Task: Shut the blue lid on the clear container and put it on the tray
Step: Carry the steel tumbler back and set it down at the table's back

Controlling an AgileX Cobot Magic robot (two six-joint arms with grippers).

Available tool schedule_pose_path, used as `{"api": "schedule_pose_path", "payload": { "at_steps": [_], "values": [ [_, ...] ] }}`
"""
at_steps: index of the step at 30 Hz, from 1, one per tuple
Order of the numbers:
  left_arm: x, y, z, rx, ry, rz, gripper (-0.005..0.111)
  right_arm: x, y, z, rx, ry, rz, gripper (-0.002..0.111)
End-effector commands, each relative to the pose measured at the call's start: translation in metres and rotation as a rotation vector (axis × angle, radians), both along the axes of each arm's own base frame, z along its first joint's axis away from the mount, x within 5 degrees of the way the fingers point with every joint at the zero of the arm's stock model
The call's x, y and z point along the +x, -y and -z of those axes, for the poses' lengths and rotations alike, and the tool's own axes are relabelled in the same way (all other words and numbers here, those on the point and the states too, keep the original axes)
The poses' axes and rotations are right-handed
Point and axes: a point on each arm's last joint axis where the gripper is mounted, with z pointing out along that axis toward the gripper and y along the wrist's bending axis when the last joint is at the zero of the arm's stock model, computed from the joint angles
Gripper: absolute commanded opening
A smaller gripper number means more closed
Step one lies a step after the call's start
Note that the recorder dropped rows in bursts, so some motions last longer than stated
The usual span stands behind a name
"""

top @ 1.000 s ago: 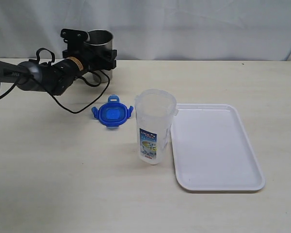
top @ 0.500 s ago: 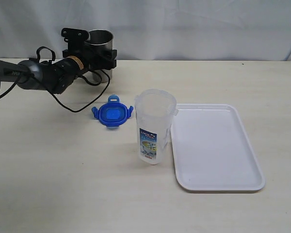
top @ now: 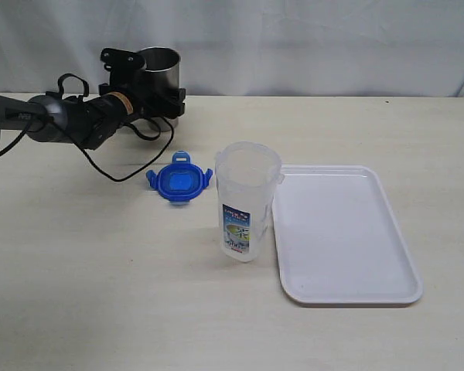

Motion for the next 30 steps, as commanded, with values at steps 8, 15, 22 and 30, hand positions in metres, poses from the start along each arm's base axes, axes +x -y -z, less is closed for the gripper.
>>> {"api": "schedule_pose_path", "payload": {
  "at_steps": [8,15,22,30],
  "values": [
    [0.002,-0.002,-0.004,0.028,-0.032,-0.020,0.105,0.000,0.000,0.000,-0.002,0.006,-0.001,0.004],
    [0.000,-0.005,0.002,0.067,-0.100,-0.044,0.105,0.000,0.000,0.000,-0.002,0.006,-0.001,0.004],
    [-0.004,-0.003,0.007,0.156,-0.142,-0.013,0.105,0.000,0.000,0.000,-0.002,0.006,-0.001,0.004],
    [-0.008,-0.001,-0.004,0.174,-0.220,-0.062,0.105,0.000,0.000,0.000,-0.002,0.006,-0.001,0.004]
  ]
}}
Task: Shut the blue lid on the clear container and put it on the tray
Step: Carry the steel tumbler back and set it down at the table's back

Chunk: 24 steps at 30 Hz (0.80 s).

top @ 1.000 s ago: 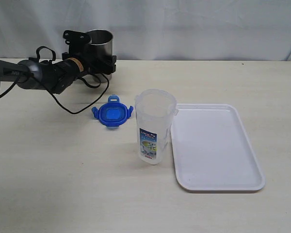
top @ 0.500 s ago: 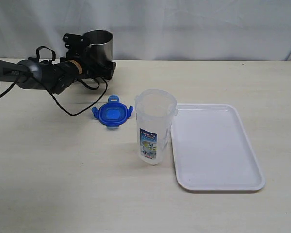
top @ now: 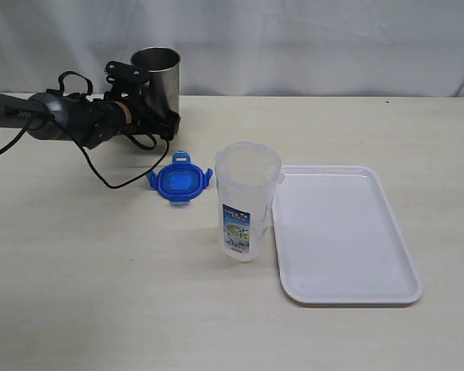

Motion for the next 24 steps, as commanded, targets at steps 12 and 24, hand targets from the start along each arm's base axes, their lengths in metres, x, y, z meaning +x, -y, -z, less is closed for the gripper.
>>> {"api": "schedule_pose_path", "payload": {
  "at_steps": [12,24],
  "values": [
    [-0.022,-0.003,-0.033,0.081,-0.059,-0.008,0.105,0.000,0.000,0.000,-0.002,0.006,-0.001,0.004],
    [-0.058,-0.009,-0.038,0.040,-0.074,0.024,0.105,0.000,0.000,0.000,-0.002,0.006,-0.001,0.004]
  ]
}}
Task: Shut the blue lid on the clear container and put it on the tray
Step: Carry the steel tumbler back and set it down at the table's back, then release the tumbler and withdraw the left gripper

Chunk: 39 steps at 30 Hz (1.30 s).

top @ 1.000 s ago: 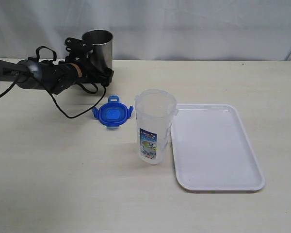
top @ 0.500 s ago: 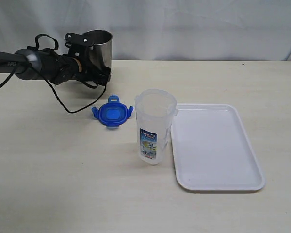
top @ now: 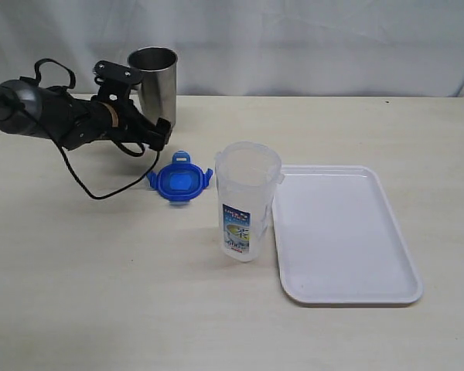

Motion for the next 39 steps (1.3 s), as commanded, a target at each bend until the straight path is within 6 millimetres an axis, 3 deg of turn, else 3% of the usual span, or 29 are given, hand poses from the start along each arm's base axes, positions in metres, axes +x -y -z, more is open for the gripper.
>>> {"api": "schedule_pose_path", "payload": {
  "at_steps": [1,6,16,19,23,24,26,29,30,33,39],
  "values": [
    [-0.009,-0.002,-0.015,-0.022,0.020,0.000,0.105,0.000,0.000,0.000,-0.002,0.006,-0.001,0.004],
    [-0.022,-0.007,-0.027,-0.039,0.006,-0.028,0.105,0.000,0.000,0.000,-0.002,0.006,-0.001,0.004],
    [-0.042,-0.014,-0.032,0.001,-0.067,-0.057,0.105,0.000,0.000,0.000,-0.002,0.006,-0.001,0.004],
    [-0.042,-0.011,-0.044,-0.060,0.011,-0.027,0.105,0.000,0.000,0.000,-0.002,0.006,-0.001,0.004],
    [-0.039,0.002,-0.086,-0.178,0.252,0.094,0.105,0.000,0.000,0.000,-0.002,0.006,-0.001,0.004],
    [-0.041,0.003,-0.106,-0.201,0.311,0.108,0.105,0.000,0.000,0.000,-0.002,0.006,-0.001,0.004],
    [-0.047,-0.014,-0.147,-0.201,0.377,0.056,0.105,0.000,0.000,0.000,-0.002,0.006,-0.001,0.004],
    [-0.058,-0.037,-0.185,-0.178,0.392,-0.038,0.105,0.000,0.000,0.000,-0.002,0.006,-0.001,0.004],
    [-0.065,-0.050,-0.198,-0.163,0.370,-0.103,0.105,0.000,0.000,0.000,-0.002,0.006,-0.001,0.004],
    [-0.086,-0.062,-0.234,-0.187,0.368,-0.187,0.105,0.000,0.000,0.000,-0.002,0.006,-0.001,0.004],
    [-0.129,-0.046,-0.287,-0.204,0.444,-0.140,0.105,0.000,0.000,0.000,-0.002,0.006,-0.001,0.004]
  ]
}}
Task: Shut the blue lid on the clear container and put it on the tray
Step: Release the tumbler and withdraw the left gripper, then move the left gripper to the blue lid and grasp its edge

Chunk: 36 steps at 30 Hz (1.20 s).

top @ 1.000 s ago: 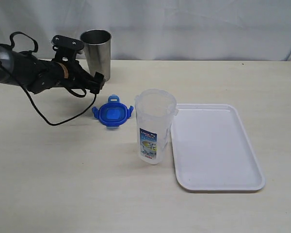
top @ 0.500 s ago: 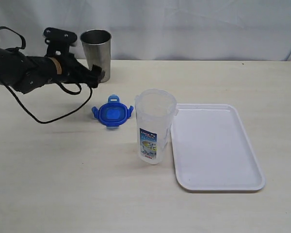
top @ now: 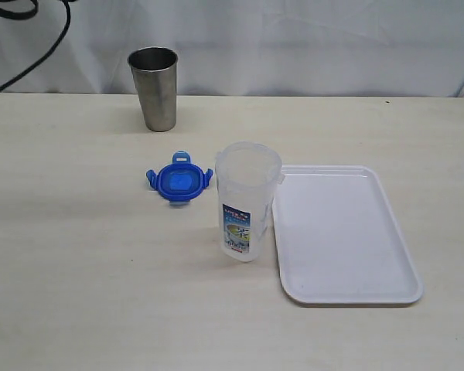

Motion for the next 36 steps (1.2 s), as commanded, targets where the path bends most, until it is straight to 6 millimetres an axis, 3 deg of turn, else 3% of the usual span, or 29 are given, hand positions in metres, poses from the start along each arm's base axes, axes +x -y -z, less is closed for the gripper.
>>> {"api": "schedule_pose_path", "payload": {
  "at_steps": [1,4,9,13,17,25,36],
  "values": [
    [-0.041,0.011,-0.042,-0.011,0.040,0.018,0.105,0.000,0.000,0.000,-0.002,0.006,-0.001,0.004],
    [-0.076,0.011,-0.054,0.019,-0.003,0.012,0.105,0.000,0.000,0.000,-0.002,0.006,-0.001,0.004],
    [-0.125,0.000,-0.045,0.014,0.022,0.040,0.105,0.000,0.000,0.000,-0.002,0.006,-0.001,0.004],
    [-0.166,-0.014,-0.019,-0.020,-0.059,0.013,0.105,0.000,0.000,0.000,-0.002,0.006,-0.001,0.004],
    [-0.184,-0.022,0.011,0.013,-0.146,-0.006,0.105,0.000,0.000,0.000,-0.002,0.006,-0.001,0.004],
    [-0.178,-0.018,0.053,0.006,-0.299,-0.021,0.105,0.000,0.000,0.000,-0.002,0.006,-0.001,0.004],
    [-0.114,0.011,0.121,0.124,-0.608,0.001,0.105,0.000,0.000,0.000,-0.002,0.006,-0.001,0.004]
  ]
}}
